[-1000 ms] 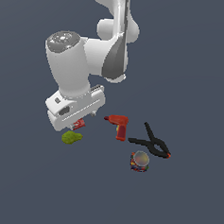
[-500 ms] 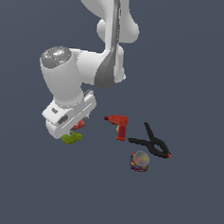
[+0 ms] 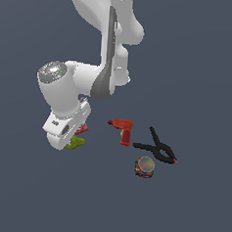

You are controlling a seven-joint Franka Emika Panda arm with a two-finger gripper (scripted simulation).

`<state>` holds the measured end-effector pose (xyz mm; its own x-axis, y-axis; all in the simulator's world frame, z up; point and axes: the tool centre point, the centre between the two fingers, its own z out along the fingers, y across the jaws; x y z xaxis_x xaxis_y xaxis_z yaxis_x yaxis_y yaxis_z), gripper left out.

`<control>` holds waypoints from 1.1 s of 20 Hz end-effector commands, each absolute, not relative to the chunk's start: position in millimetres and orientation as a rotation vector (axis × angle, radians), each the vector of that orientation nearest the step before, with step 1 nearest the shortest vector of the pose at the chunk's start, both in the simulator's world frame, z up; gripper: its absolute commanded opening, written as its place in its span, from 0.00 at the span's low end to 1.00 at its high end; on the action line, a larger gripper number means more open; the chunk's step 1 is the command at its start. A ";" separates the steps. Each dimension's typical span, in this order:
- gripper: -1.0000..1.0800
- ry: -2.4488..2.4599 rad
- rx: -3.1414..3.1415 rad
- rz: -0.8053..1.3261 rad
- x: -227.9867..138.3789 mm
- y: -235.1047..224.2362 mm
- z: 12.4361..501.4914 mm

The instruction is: Pick up a designated object from a clutter of objects.

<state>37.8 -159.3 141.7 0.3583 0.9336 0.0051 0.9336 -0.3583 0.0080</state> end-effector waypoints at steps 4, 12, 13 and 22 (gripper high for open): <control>0.96 1.929 2.476 0.008 35.8 -172.6 122.7; 0.96 2.087 2.347 0.003 32.3 -186.9 101.6; 0.96 2.100 2.335 0.002 32.0 -188.1 99.8; 0.96 2.163 2.279 0.000 30.2 -194.0 91.0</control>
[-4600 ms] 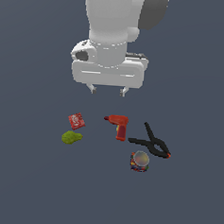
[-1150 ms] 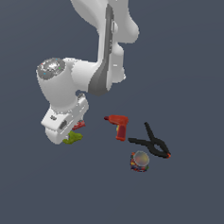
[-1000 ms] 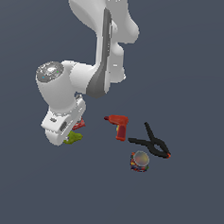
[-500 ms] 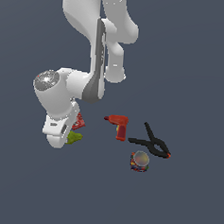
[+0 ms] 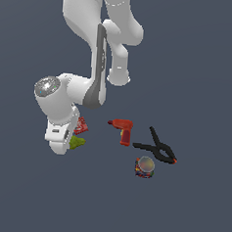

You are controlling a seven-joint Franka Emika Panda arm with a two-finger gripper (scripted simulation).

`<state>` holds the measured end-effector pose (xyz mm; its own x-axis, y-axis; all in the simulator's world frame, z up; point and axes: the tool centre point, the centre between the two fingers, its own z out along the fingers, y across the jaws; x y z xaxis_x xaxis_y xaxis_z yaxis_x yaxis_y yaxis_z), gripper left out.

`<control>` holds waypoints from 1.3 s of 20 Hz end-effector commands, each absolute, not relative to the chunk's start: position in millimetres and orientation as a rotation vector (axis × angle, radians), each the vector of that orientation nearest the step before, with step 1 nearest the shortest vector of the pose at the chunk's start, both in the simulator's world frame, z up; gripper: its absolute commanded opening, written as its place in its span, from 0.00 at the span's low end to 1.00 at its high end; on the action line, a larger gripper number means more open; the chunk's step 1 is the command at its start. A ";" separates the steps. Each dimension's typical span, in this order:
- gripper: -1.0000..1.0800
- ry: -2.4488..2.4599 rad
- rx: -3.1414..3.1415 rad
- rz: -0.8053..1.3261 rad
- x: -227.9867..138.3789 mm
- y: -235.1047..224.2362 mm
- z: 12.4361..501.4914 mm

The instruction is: Pick up a designated object from a clutter of objects.

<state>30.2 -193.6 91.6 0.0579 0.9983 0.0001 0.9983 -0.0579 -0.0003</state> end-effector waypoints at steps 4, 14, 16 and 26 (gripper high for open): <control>0.96 -2.159 -2.282 0.000 30.1 -193.8 89.7; 0.96 -2.162 -2.279 0.000 28.8 -193.9 48.1; 0.96 -2.163 -2.278 0.000 29.2 -193.8 43.1; 0.00 -2.163 -2.278 0.000 29.9 -194.2 40.8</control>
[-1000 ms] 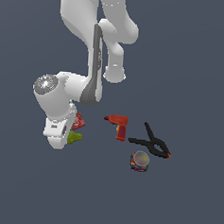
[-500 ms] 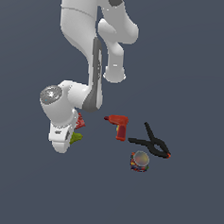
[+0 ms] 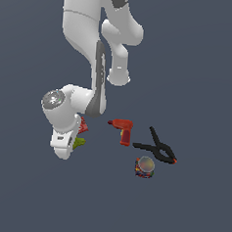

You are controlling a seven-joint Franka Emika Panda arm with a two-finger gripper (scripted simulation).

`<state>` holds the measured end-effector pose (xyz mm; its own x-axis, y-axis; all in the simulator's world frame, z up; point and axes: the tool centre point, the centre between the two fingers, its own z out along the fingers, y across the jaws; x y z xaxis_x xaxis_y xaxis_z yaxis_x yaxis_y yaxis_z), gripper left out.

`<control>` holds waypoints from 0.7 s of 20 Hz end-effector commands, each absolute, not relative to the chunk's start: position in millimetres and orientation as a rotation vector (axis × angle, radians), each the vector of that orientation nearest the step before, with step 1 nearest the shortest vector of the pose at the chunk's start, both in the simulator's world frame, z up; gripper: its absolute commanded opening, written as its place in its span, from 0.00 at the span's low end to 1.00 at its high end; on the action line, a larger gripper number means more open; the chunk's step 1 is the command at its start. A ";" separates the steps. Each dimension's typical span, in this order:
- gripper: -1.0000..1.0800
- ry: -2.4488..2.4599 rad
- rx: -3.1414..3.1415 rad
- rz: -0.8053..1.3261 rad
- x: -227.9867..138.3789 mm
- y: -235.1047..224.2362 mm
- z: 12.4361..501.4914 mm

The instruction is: Pick up a designated object from a clutter of objects.

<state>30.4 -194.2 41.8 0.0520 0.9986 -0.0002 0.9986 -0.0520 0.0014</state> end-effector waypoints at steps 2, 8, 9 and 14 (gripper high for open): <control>0.00 2.163 2.278 0.000 29.9 -194.2 40.8; 0.00 2.163 2.277 0.001 29.8 -193.9 45.7; 0.00 2.163 2.277 0.001 29.4 -193.9 48.0; 0.00 2.163 2.277 0.001 26.0 -193.3 67.1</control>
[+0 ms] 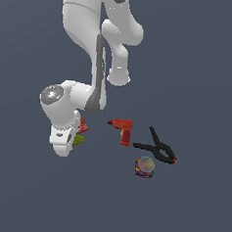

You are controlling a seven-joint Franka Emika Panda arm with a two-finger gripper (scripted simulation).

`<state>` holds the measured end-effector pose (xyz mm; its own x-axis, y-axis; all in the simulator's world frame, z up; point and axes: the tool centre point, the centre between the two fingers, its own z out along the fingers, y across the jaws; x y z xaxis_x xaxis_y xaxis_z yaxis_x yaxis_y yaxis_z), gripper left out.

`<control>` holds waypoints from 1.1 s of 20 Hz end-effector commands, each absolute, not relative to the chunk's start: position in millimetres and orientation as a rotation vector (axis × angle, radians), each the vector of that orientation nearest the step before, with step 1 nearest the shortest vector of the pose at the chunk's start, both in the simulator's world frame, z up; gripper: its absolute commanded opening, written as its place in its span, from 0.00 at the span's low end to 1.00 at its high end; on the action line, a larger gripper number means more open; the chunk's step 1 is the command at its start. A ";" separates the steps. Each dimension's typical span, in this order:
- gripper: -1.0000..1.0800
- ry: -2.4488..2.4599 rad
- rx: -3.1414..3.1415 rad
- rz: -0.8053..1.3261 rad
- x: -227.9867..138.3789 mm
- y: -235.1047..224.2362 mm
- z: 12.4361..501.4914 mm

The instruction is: Pick up a designated object from a clutter of objects.

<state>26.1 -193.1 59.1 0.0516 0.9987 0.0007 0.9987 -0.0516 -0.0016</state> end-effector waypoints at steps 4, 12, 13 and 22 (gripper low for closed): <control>0.00 -2.164 -2.279 -0.001 21.5 -192.7 92.1; 0.00 -2.164 -2.279 -0.001 8.4 -190.9 168.8; 0.00 -2.164 -2.279 -0.001 6.5 -190.6 180.5; 0.00 -2.164 -2.279 -0.001 -10.0 -189.0 286.1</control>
<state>-7.1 -189.4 268.1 0.0520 0.9986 0.0003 0.9986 -0.0520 -0.0001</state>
